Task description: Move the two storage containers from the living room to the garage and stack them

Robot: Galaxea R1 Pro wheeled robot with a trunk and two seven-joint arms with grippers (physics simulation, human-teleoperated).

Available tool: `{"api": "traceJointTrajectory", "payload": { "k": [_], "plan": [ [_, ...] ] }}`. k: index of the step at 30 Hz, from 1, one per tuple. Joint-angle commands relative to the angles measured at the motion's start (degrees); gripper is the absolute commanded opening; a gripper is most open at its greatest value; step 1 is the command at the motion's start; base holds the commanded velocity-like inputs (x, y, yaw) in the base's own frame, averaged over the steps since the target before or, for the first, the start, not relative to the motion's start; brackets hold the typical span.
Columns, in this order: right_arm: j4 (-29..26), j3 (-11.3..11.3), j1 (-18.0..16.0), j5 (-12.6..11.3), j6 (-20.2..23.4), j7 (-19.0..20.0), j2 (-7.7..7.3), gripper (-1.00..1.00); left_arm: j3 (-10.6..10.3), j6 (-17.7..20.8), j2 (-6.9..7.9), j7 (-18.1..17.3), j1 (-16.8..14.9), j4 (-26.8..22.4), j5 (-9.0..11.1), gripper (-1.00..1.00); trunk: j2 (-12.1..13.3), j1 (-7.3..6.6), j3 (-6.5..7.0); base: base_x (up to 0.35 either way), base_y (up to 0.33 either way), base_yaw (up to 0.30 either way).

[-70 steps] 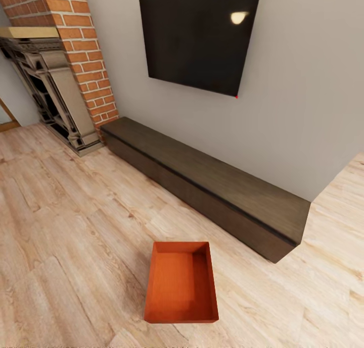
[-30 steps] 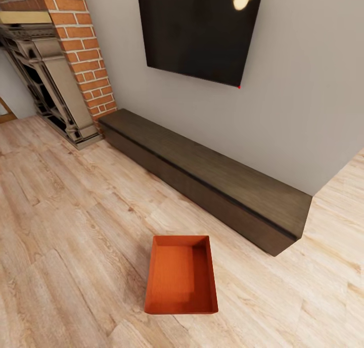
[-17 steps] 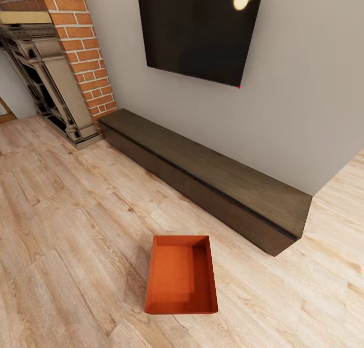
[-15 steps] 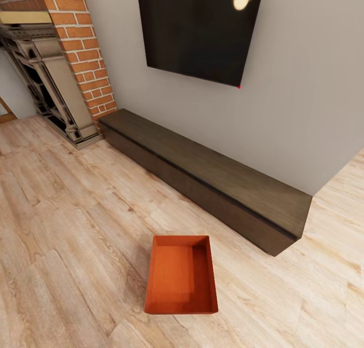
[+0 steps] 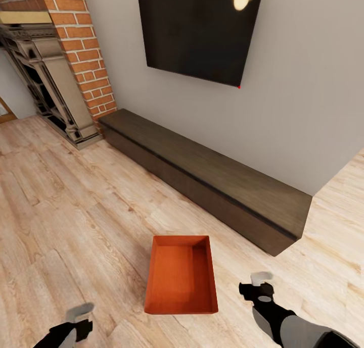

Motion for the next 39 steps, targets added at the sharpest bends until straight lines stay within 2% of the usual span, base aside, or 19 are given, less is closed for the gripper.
{"api": "traceJointTrajectory", "payload": {
  "k": [1, 3, 4, 5, 6, 8, 9, 10, 11, 12, 15, 16, 17, 21, 24, 27, 30, 35, 39],
  "plan": [
    [-0.62, 0.37, -0.84, -0.59, -0.15, -0.31, 0.07, 1.00, -0.48, 0.38, -0.56, 1.04, -1.65, -0.15, 0.46, 1.00, -0.02, 0.00, -0.05, 0.000, 0.000, 0.000],
    [-3.38, 0.60, -2.76, -0.30, -0.05, -0.57, 0.53, 1.00, -0.58, 0.61, -3.99, 3.62, -5.93, -0.48, 0.12, 1.00, -0.02, 0.00, -0.05, 0.000, 0.000, 0.000],
    [-4.14, 0.66, -3.05, -0.26, 0.01, -0.63, 0.68, 1.00, -0.61, 0.63, -5.03, 4.32, -6.67, -0.61, 0.06, 1.00, -0.02, 0.00, -0.05, 0.000, 0.000, 0.000],
    [-5.38, 0.72, -3.46, -0.16, 0.07, -0.71, 1.31, 1.00, -0.66, 0.63, -7.31, 5.61, -7.77, -0.87, -0.06, 1.00, -0.02, 0.00, -0.05, 0.000, 0.000, 0.000],
    [-5.84, 0.74, -3.60, -0.13, 0.05, -0.74, 1.86, 1.00, -0.68, 0.57, -8.50, 6.16, -8.16, -1.01, -0.12, 1.00, -0.02, 0.00, -0.05, 0.000, 0.000, 0.000],
    [-6.91, 0.84, -3.95, -0.05, -0.17, -0.82, 5.42, 1.00, -0.81, 0.35, -13.41, 7.66, -9.09, -1.48, -0.91, 1.00, -0.02, 0.00, -0.05, 0.000, 0.000, 0.000],
    [-7.23, 0.96, -4.06, -0.03, -0.28, -0.81, 7.90, 1.00, -1.11, 0.21, -16.73, 8.55, -9.40, -1.72, -2.68, 1.00, -0.02, 0.00, -0.05, 0.000, 0.000, 0.000],
    [-7.32, 0.97, -4.11, -0.02, -0.36, -0.80, 8.97, 1.00, -1.38, 0.10, -18.42, 9.31, -9.52, -1.86, -4.68, 1.00, -0.02, 0.00, -0.05, 0.000, 0.000, 0.000],
    [-7.34, 0.97, -4.14, -0.15, -0.47, -0.58, 9.86, 1.00, -1.63, -0.20, -20.03, 10.42, -9.62, -2.05, -8.28, 1.00, -0.02, 0.00, -0.05, 0.000, 0.000, 0.000],
    [-7.20, 0.99, -4.16, -0.22, -0.60, -0.43, 10.23, 1.00, -1.72, -0.79, -20.67, 10.85, -9.66, -2.12, -10.20, 1.00, -0.02, 0.00, -0.05, 0.000, 0.000, 0.000],
    [-6.11, 1.06, -4.16, -0.15, -0.58, -0.23, 10.78, 1.00, -1.84, -2.90, -21.42, 11.28, -9.71, -2.07, -12.46, 1.00, -0.02, 0.00, -0.05, 0.000, 0.000, 0.000],
    [-2.24, 1.13, -3.70, 0.03, -0.94, 0.04, 11.11, 1.00, -1.96, -4.87, -21.52, 11.32, -9.73, -1.78, -13.65, 1.00, -0.02, 0.00, -0.05, 0.000, 0.000, 0.000],
    [-0.81, 1.10, -3.60, 0.33, -1.44, 0.26, 11.10, 1.00, -2.00, -5.18, -21.52, 11.20, -9.73, -1.74, -13.83, 1.00, -0.02, 0.00, -0.05, 0.000, 0.000, 0.000],
    [1.73, 0.99, -4.03, 1.11, -4.44, 0.43, 10.52, 1.00, -2.16, -6.63, -21.24, 11.13, -9.73, -3.04, -14.06, 1.00, -0.02, 0.00, -0.05, 0.000, 0.000, 0.000],
    [1.83, 1.01, -4.07, 1.16, -4.23, 0.39, 10.42, 1.00, -2.20, -7.29, -21.19, 11.23, -9.73, -3.46, -14.03, 1.00, -0.02, 0.00, -0.05, 0.000, 0.000, 0.000],
    [1.92, 1.09, -4.09, 1.06, -2.97, 0.46, 10.39, 1.00, -2.08, -7.44, -21.19, 11.34, -9.73, -3.61, -14.00, 1.00, -0.02, 0.00, -0.05, 0.000, 0.000, 0.000],
    [2.85, 1.13, -4.09, 1.07, 0.04, 0.52, 10.49, 1.00, -1.95, -7.56, -21.19, 11.22, -9.73, -3.71, -13.96, 1.00, -0.02, 0.00, -0.05, 0.000, 0.000, 0.000],
    [3.79, 1.21, -4.10, 1.44, 0.59, 1.00, 10.59, 1.00, -1.77, -7.56, -21.26, 11.19, -9.73, -3.76, -13.93, 1.00, -0.02, 0.00, -0.05, 0.000, 0.000, 0.000],
    [3.27, 1.44, -4.10, 3.05, 0.60, 1.18, 10.64, 1.00, -1.73, -7.55, -21.27, 11.25, -9.73, -3.77, -13.93, 1.00, -0.02, 0.00, -0.05, 0.000, 0.000, 0.000]
  ]
}}
